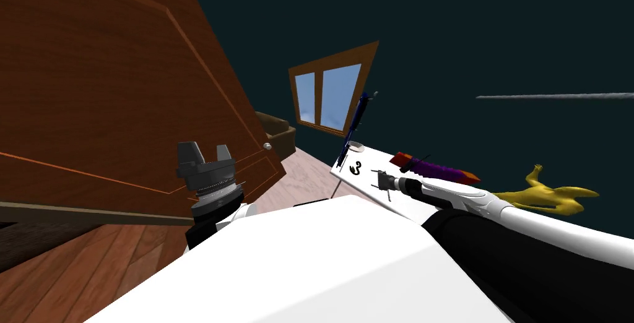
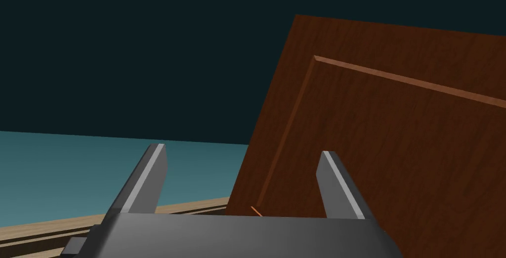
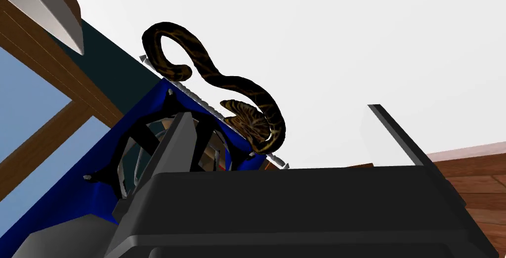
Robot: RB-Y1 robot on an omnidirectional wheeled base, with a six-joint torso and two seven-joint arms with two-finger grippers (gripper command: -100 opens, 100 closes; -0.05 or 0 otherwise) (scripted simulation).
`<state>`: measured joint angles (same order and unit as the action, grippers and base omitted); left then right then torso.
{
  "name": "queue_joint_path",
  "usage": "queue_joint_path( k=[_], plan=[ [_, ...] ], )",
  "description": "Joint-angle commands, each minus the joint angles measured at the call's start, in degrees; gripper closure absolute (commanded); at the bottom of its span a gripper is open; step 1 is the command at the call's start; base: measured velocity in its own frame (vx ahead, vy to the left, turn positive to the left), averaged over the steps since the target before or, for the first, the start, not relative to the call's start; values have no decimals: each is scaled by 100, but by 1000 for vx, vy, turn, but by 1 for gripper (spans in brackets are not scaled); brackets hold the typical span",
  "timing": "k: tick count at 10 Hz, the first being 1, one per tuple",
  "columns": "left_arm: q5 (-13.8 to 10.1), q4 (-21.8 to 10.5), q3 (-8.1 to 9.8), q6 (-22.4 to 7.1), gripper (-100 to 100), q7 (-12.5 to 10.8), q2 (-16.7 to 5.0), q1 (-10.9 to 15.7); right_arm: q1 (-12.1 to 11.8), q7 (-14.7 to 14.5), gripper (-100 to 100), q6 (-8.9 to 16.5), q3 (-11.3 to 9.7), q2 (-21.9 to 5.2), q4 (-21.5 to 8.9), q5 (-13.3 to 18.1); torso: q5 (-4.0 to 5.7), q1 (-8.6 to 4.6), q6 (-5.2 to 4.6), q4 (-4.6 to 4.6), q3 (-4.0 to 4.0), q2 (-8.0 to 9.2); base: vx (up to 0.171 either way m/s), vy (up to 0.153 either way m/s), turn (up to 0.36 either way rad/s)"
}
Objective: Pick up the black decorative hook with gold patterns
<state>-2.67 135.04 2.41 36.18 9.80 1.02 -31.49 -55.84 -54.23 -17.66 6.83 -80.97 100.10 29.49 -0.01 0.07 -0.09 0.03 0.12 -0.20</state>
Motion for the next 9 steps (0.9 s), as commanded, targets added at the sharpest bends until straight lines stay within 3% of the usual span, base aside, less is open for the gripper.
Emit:
queue_joint_path(
  k=[1,5,9],
  plan=[
    [0,0,0,0,0,0,0,0,-101,-208,-100,30,-19,-286,-181,88,0,0,0,0,0,0,22,18,223],
    [0,0,0,0,0,0,0,0,-347,-667,-100,82,-67,-894,-575,279,-1,3,3,2,4,-6,34,17,255],
    [0,0,0,0,0,0,0,-1,-492,-909,-100,102,-112,-1271,-767,381,0,4,-5,0,1,-1,27,12,113]
  ],
)
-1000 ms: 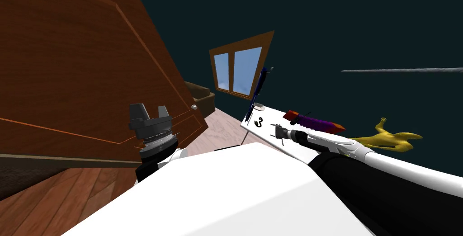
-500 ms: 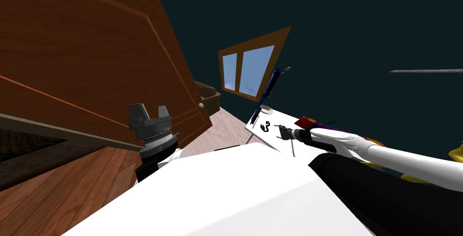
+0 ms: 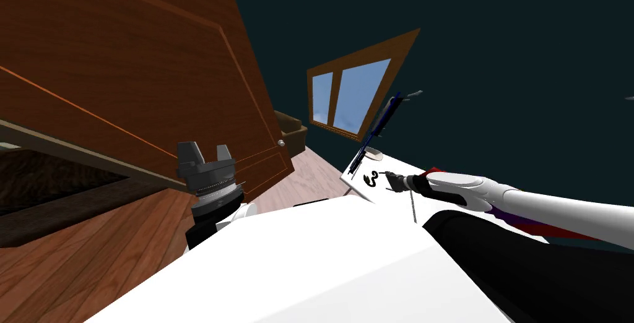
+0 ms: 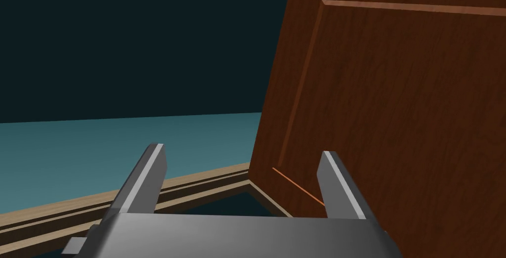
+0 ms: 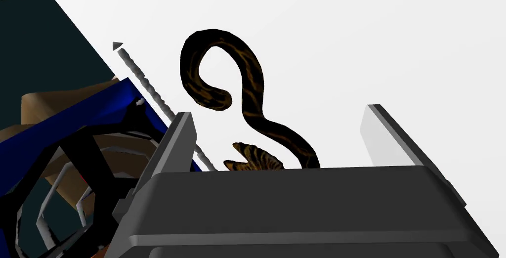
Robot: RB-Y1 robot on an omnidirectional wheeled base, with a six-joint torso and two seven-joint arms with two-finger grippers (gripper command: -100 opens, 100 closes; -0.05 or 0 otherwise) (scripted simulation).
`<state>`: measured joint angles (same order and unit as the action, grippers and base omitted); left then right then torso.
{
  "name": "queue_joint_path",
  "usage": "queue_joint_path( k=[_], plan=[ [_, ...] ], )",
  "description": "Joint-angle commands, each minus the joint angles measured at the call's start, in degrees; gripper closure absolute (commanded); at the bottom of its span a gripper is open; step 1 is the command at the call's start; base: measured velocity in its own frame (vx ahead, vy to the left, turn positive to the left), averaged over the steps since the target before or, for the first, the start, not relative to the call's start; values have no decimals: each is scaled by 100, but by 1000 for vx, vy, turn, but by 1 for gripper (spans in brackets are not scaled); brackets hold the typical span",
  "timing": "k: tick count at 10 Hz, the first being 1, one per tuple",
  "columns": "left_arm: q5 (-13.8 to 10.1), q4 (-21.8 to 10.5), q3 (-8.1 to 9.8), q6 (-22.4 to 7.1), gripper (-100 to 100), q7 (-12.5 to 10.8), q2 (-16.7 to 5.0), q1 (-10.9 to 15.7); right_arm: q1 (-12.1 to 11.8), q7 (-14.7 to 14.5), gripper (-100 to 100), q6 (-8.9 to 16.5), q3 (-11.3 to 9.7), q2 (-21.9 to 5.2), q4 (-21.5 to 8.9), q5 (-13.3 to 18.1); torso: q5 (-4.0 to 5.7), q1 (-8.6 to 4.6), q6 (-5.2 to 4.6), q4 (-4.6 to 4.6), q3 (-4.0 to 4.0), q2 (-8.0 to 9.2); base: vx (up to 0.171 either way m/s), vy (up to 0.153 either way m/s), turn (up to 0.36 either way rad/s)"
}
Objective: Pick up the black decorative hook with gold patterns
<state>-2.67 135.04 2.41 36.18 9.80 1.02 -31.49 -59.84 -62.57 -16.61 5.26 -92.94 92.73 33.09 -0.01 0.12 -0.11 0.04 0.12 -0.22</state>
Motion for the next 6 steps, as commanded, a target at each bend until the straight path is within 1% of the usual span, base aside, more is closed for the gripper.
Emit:
queue_joint_path(
  k=[1,3,4,5,6],
  plan=[
    [0,0,0,0,0,0,0,0,-161,-178,-100,2,17,-212,-102,65,0,0,0,0,0,0,35,20,255],
    [0,0,0,0,0,0,0,0,-289,-341,-100,0,-50,-428,-199,139,0,0,0,2,5,-9,53,10,175],
    [0,0,0,0,0,0,0,0,-399,-446,-100,-15,-132,-556,-232,191,1,0,0,3,6,-10,67,28,225],
    [0,0,0,0,0,0,0,0,-363,-361,-100,3,-69,-493,-195,156,0,5,1,4,9,-15,34,10,48],
    [0,0,0,0,0,0,0,-1,-377,-385,0,0,-69,-505,-197,162,0,2,-5,1,3,-4,6,1,-8]
  ],
)
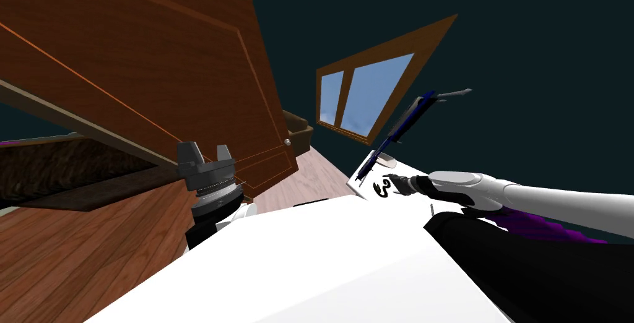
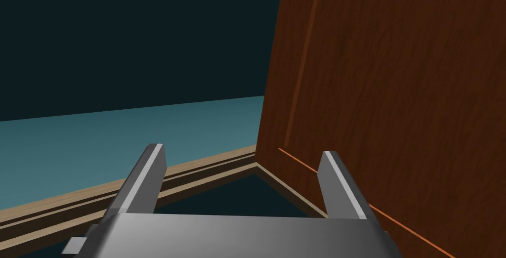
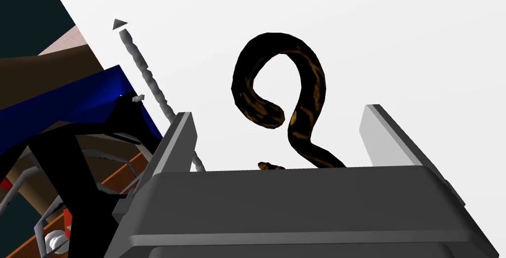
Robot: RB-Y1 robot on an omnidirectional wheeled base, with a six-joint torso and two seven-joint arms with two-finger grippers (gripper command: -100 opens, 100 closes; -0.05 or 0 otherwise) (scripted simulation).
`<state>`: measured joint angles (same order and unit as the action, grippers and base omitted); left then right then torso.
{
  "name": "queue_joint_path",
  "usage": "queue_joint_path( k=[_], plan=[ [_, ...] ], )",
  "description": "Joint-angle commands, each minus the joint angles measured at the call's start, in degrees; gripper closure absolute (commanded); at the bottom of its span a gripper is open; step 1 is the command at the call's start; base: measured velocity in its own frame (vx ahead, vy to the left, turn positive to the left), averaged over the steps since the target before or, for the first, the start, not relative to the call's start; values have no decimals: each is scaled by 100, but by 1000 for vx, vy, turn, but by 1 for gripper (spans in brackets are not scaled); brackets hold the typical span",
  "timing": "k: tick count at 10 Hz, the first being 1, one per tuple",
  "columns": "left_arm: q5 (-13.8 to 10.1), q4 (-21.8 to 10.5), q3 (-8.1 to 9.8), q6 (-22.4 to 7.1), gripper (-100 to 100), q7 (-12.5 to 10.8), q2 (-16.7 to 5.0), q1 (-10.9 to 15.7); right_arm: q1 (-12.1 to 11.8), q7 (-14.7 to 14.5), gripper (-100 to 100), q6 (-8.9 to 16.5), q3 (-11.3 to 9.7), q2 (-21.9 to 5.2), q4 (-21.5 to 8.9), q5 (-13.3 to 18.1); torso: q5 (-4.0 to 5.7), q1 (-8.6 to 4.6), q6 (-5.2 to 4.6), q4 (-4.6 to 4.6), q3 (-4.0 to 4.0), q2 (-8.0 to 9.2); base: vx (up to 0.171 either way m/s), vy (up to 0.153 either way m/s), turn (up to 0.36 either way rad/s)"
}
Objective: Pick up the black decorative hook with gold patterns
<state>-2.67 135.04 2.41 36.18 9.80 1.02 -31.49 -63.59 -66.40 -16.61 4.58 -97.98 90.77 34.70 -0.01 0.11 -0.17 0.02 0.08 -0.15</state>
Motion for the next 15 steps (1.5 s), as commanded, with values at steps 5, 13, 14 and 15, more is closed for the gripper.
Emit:
queue_joint_path(
  k=[5,13,14,15],
  plan=[
    [0,0,0,0,0,0,0,-1,1017,52,-100,-631,-290,419,-289,862,0,1,0,5,13,-22,82,10,-208],
    [0,0,0,0,0,0,0,0,2221,131,-100,-1525,-726,1046,-721,1972,-1,3,5,3,7,-10,58,13,-163],
    [0,0,1,0,0,0,0,-2,2357,131,-100,-1577,-726,1046,-721,2128,0,3,-8,2,7,-13,73,33,-198],
    [0,0,0,0,0,0,0,0,2498,131,-100,-1577,-726,1046,-721,2156,-1,5,3,4,9,-15,32,11,18]
  ],
)
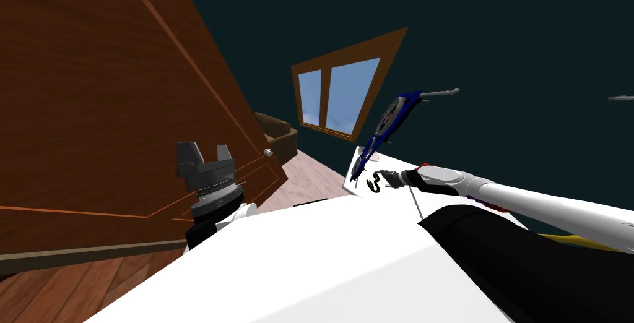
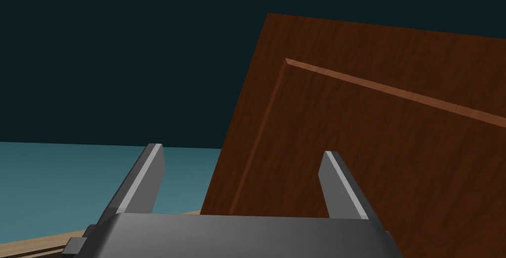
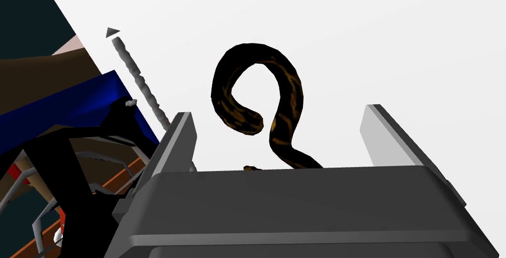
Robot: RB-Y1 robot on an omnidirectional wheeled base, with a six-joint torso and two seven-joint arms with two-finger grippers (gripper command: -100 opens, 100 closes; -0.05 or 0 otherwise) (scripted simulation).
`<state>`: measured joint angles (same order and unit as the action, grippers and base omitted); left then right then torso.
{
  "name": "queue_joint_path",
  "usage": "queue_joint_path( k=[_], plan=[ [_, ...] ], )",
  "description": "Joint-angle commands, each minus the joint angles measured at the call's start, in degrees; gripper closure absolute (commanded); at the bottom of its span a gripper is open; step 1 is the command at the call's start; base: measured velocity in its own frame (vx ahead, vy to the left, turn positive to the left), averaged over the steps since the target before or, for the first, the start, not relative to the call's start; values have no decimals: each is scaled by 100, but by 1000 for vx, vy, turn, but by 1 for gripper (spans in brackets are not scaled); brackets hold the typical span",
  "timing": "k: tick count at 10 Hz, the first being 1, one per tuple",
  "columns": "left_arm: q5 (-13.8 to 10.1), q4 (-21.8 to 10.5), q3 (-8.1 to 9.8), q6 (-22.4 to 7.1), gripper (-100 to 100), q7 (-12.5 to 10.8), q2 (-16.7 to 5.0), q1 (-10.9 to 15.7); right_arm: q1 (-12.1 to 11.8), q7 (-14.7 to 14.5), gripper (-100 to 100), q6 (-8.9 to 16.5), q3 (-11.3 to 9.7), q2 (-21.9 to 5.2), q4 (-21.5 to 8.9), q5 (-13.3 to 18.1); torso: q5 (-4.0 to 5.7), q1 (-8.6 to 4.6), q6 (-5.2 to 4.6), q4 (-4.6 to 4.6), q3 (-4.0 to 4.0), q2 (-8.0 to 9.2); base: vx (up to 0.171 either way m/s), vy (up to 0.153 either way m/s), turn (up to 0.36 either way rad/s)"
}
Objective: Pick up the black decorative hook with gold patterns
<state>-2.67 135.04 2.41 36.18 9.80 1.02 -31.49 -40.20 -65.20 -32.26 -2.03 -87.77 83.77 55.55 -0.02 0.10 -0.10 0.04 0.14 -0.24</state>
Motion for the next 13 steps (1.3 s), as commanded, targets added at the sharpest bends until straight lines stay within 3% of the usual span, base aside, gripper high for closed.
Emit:
queue_joint_path(
  k=[1,2,3,4,5,6,7,9,10,11,13],
  plan=[
    [0,0,0,0,0,0,0,0,202,11,-100,-11,-65,25,-22,71,0,0,0,0,0,0,7,-6,36],
    [0,0,0,0,0,0,0,0,202,11,-100,-11,-65,25,-22,71,2,-6,-2,-2,-5,9,-5,-7,5],
    [0,0,0,0,0,0,0,0,398,37,-100,-272,-211,234,-166,337,3,-8,-3,-4,-9,16,58,5,-359],
    [0,0,1,0,0,0,0,-2,549,37,-100,-327,-211,234,-166,498,5,-6,-16,-3,-5,6,85,35,-224],
    [0,0,0,0,0,0,0,-1,710,37,-100,-327,-211,234,-166,502,1,3,-3,1,2,-5,41,28,26],
    [0,0,0,0,0,0,0,0,710,37,-100,-327,-211,234,-166,502,-1,4,2,1,1,-2,7,6,46],
    [0,0,0,0,0,0,0,0,903,63,-100,-601,-356,444,-310,758,1,-2,-1,-2,-4,8,55,17,-306],
    [0,0,0,0,0,0,0,0,1218,63,-100,-642,-356,444,-310,934,0,4,-3,0,1,-2,53,26,-103],
    [0,0,0,0,0,0,0,0,1218,63,-100,-642,-356,444,-310,934,0,1,0,0,0,0,16,2,16],
    [0,0,0,0,0,0,0,0,1447,90,-100,-929,-501,653,-455,1195,2,-5,0,-1,-3,6,71,9,-274],
    [0,0,0,0,0,0,0,-1,1727,90,-100,-957,-501,653,-455,1365,1,2,-3,1,3,-6,52,32,-131]
  ],
)
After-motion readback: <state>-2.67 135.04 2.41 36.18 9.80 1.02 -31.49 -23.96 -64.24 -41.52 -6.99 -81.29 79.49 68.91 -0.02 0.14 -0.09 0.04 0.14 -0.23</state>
